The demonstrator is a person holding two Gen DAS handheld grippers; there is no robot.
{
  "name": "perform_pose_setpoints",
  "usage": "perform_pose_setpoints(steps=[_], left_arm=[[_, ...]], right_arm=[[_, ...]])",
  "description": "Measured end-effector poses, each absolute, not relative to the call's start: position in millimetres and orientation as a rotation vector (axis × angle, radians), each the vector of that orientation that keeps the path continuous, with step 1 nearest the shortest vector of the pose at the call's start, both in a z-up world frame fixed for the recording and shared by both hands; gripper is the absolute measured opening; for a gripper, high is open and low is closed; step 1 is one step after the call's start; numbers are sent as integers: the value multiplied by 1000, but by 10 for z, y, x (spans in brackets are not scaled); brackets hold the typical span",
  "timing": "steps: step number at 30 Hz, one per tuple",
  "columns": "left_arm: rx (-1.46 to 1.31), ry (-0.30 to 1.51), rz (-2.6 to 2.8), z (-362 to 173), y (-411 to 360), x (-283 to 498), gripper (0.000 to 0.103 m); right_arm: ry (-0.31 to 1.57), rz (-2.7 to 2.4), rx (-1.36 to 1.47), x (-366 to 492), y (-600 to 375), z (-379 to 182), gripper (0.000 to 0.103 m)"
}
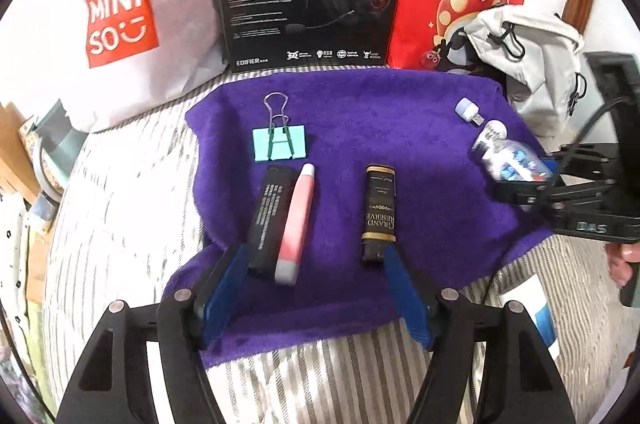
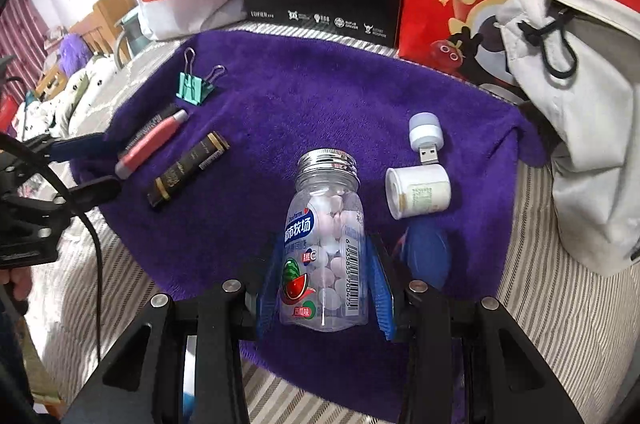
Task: Organize rigid objects
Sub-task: 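Place the black box on the towel with the left gripper while the right gripper places the candy jar there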
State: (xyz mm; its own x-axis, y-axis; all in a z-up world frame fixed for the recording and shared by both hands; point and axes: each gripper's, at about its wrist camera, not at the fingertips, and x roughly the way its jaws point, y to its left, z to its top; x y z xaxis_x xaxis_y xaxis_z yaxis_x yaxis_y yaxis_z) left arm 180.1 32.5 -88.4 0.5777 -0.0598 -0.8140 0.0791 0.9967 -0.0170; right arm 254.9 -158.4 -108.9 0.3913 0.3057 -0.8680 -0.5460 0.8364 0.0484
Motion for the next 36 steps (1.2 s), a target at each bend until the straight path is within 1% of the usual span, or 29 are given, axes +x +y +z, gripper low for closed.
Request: perform_pose_setpoints(steps=[5,15,18,20,23,26,36], left_arm=[[-2,965,-64,-876,454,1712,68],[-61,948,-70,-755,576,1546,68],[-59,946,-67,-732,587,1495,68],[-61,942,-69,-720,605,1442,68],[-53,940,-60,-722,633,1362,68],[-55,934,-48,-734,648,1296,68],[-27,935,-107,-838,443,974,68]], right_arm=[[1045,533,-307,2549,-1460,-1198,41],[1026,522,-325,2532,-1447,-1202,41],[1046,539,-327,2551,-1452,-1197,45],[1063,552,-331,2536,-1465,-1197,51],[1079,534,-351,2473,-1493,-1194,52],[1103,524,-302,2422,-1574,-1161,52],[1035,465,-195,1946,-1938,-824,52]])
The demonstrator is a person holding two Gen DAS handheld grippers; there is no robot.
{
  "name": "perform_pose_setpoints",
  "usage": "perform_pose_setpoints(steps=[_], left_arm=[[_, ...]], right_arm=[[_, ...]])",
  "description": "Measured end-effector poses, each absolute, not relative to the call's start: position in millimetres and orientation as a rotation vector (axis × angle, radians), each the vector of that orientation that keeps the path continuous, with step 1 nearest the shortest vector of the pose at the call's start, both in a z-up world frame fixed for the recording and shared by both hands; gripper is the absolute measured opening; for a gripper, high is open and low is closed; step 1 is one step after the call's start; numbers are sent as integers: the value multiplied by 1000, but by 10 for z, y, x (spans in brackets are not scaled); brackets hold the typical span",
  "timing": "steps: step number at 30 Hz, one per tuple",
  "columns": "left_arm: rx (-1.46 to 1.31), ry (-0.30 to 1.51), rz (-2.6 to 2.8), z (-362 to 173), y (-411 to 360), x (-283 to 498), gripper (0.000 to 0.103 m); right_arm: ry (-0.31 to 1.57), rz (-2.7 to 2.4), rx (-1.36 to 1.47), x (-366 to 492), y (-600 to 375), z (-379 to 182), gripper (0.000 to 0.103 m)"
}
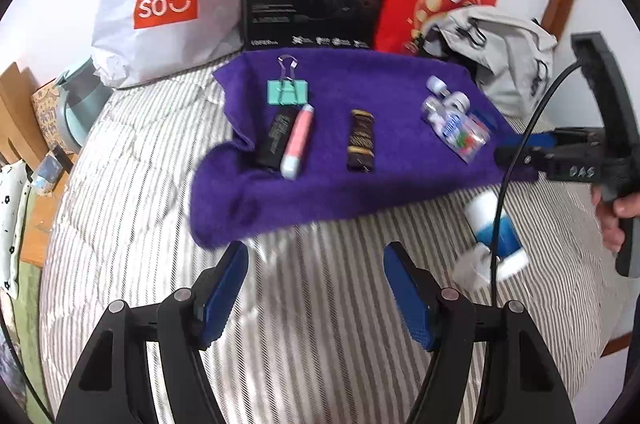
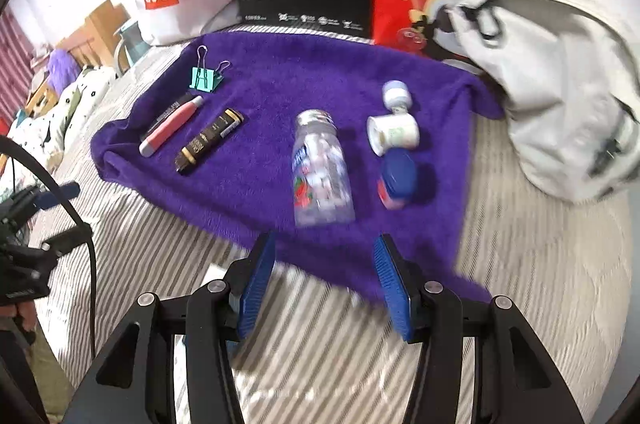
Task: Organize rigid objects
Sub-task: 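Place the black box on the towel with the left gripper while the right gripper places the candy jar there, then grasp the white plug adapter with the left gripper while the right gripper grasps the blue-and-white cylinder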
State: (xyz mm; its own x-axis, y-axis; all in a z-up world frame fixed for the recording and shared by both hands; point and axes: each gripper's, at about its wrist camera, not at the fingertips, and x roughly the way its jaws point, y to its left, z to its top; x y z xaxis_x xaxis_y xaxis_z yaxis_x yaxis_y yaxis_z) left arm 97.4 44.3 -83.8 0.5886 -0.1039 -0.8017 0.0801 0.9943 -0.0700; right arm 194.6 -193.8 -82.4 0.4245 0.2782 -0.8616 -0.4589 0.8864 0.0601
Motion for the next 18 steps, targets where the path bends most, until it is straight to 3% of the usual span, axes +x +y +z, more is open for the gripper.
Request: perform_pose_setpoints(steps=[18], left_arm=[[78,958,-241,-1040,-201,782,68]], right_arm=[[1040,333,2,857,-2822,-886,56]])
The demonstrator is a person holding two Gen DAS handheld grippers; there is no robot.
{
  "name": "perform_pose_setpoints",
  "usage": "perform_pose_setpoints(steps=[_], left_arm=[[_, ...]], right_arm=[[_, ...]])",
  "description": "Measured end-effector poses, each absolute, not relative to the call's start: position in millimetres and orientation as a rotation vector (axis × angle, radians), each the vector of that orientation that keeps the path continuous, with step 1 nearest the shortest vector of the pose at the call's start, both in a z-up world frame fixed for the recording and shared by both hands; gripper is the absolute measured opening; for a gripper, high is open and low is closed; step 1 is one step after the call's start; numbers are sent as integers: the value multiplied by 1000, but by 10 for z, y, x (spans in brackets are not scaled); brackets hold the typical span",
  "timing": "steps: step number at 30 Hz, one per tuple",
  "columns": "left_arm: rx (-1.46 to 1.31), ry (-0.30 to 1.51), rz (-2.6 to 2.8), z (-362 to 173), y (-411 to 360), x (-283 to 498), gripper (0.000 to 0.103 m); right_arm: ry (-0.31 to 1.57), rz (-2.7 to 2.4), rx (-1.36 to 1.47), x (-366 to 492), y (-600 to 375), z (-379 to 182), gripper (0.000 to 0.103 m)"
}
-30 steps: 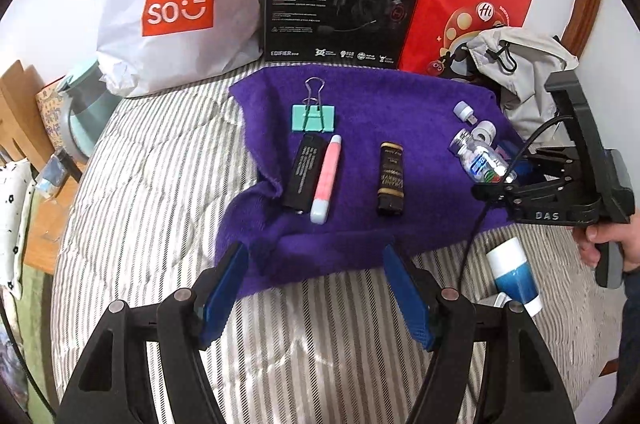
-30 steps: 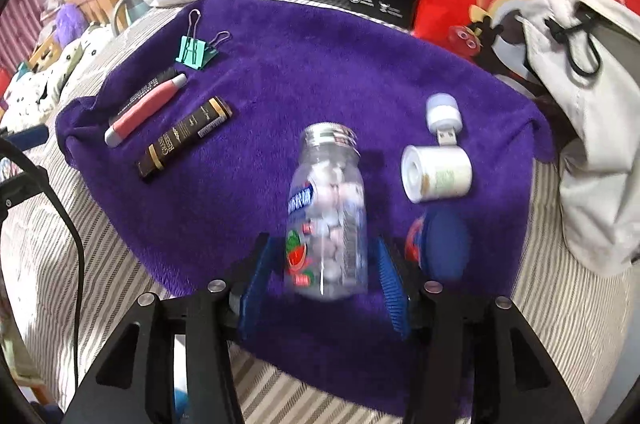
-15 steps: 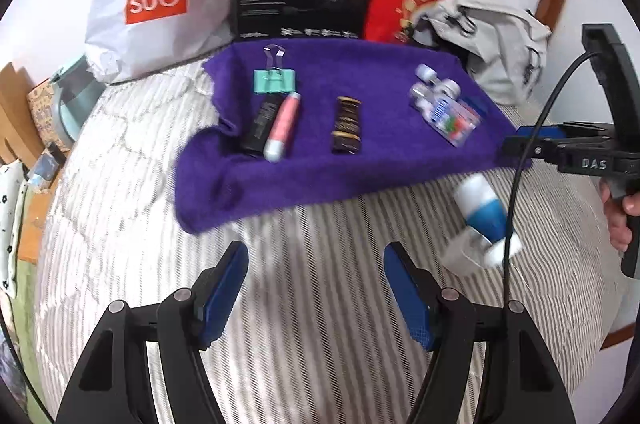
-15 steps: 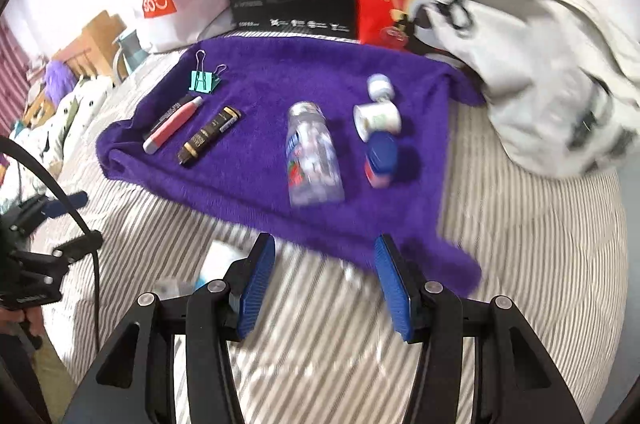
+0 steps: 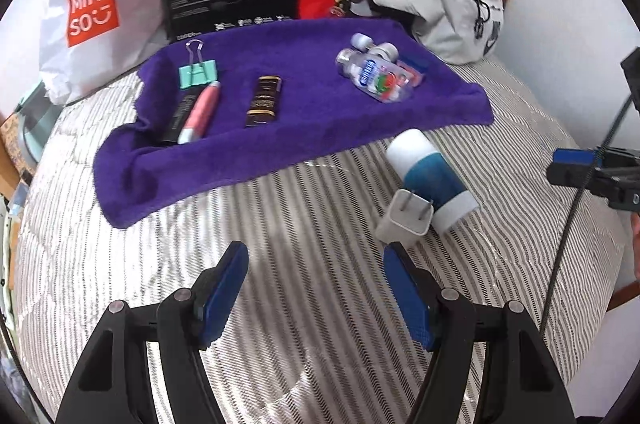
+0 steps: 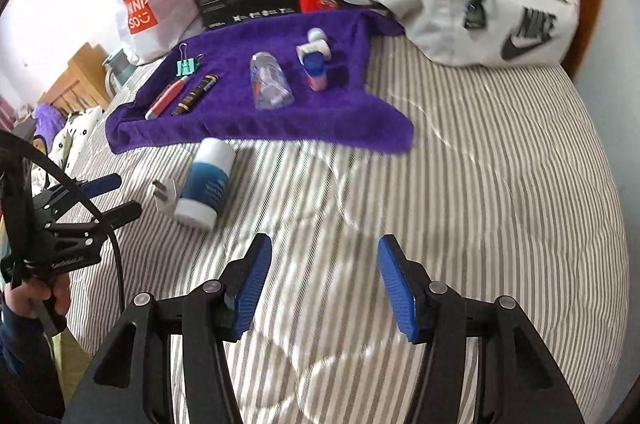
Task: Organize rigid objects
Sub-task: 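Grasp the white plug adapter with the left gripper while the right gripper grasps the blue-and-white cylinder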
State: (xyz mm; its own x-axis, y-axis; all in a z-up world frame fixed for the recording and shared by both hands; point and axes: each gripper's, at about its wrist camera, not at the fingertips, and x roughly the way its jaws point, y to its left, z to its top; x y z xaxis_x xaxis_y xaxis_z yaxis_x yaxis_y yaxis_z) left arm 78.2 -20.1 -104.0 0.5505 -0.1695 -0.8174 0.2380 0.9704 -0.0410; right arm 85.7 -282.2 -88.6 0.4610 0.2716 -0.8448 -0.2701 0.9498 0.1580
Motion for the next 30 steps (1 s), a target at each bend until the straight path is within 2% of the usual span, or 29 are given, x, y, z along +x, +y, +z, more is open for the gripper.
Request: perform_pose_setpoints(steps=[25,27,30], left_arm=[[227,931,-458,-1263,-574,895,68],[248,928,-471,-1262,-608,900,66],[270,923,-485,-1261,-655,920,54]], right_arm=[[1125,323,-33,677,-2757,-1057,57],[1129,323,-34,668,-2760,-1064,57],[1134,325,-33,658,-2762,-1069,57]])
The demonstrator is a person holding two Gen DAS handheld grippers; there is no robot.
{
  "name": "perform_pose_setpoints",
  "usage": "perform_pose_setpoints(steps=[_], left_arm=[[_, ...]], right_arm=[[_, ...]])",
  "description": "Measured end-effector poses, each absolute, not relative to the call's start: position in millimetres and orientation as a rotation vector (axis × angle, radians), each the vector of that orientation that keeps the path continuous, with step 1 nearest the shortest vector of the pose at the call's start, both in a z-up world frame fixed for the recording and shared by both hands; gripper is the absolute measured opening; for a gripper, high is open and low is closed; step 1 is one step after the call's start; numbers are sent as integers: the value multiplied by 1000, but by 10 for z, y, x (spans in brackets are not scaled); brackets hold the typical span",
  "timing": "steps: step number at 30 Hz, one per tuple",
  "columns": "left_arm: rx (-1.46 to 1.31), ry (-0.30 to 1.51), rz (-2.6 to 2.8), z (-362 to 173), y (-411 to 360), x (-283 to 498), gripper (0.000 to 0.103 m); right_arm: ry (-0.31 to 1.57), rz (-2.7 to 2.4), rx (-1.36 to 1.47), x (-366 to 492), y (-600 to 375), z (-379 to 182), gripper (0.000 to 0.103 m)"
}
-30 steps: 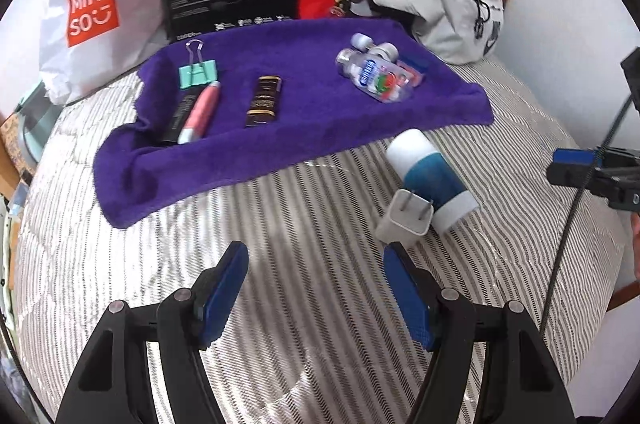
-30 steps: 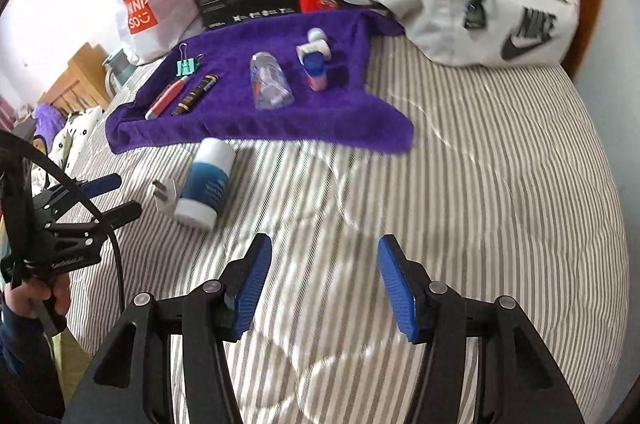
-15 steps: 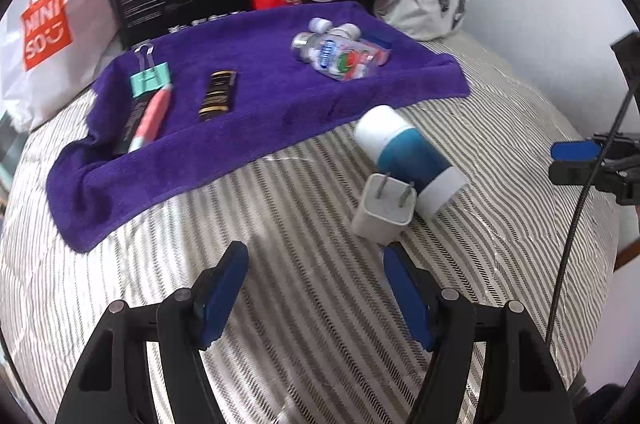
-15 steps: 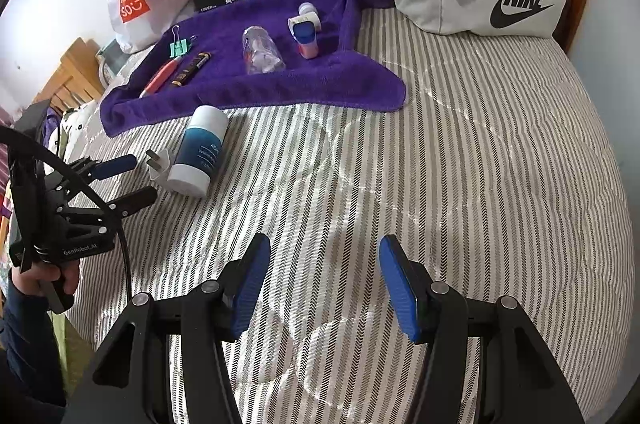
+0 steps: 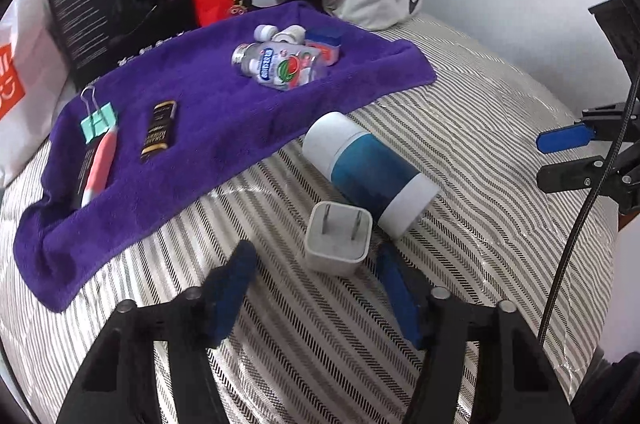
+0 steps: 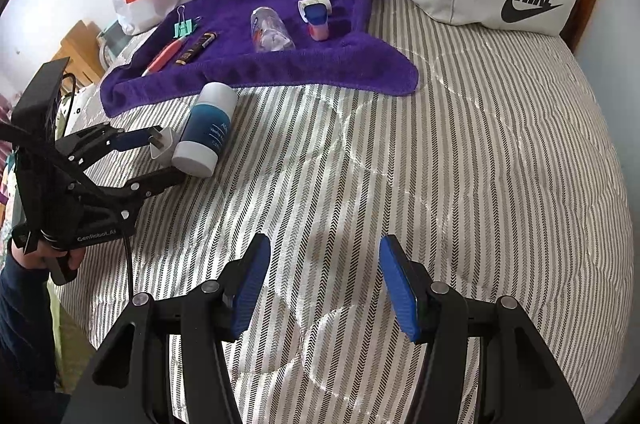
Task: Organize rigid objects
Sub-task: 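Grasp the white plug adapter with the left gripper while the right gripper grasps the blue-and-white cylinder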
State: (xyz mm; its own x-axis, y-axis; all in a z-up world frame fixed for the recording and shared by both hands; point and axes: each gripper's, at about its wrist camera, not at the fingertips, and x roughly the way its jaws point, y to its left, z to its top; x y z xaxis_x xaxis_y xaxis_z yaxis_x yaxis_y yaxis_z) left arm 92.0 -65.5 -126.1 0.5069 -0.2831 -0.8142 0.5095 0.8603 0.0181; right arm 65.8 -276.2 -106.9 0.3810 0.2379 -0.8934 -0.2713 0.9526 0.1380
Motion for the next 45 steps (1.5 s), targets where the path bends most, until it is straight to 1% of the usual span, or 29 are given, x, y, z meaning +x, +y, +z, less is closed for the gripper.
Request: perform_pose_setpoints(steps=[1,3,5,6,13,27,38,42,44,45], left_arm=[[275,922,-492,-1255,-667,926,48],[280,928,-503,-1247,-698,960,40],[287,930,-520,-1240,-725,976,28],[291,930,-527,-1236,-739,978,27],[245,939,-515,-1239,-644,919,27],[155,972,-346,-1235,29,658,27],[91,964,-330,-1248,176,594,27],[53,958,-328,-1258,214,593,27],[46,959,-322,-1257,216,592,27],[52,961,-321,-1256,209,592,27]], right_arm=[[1135,326,-34,659,-2758,-1071,57],[1137,329,-36,653,-2743,-1082,57],[1143,334,-34,652,-2721,-1100,57],[1146,337,-33,651,-2703,-1109,57],[1132,366,-23,656,-2511,-1104,57],[1048,421,0,1087,-1876,-999,57],[1104,379,-31,1353,-1518,-1241,57],[1072,364,-87,1348,-1453,-1278,57],[1050,346,-123,1342,-1421,-1280,50],[1039,344,-141,1330,-1416,-1282,49]])
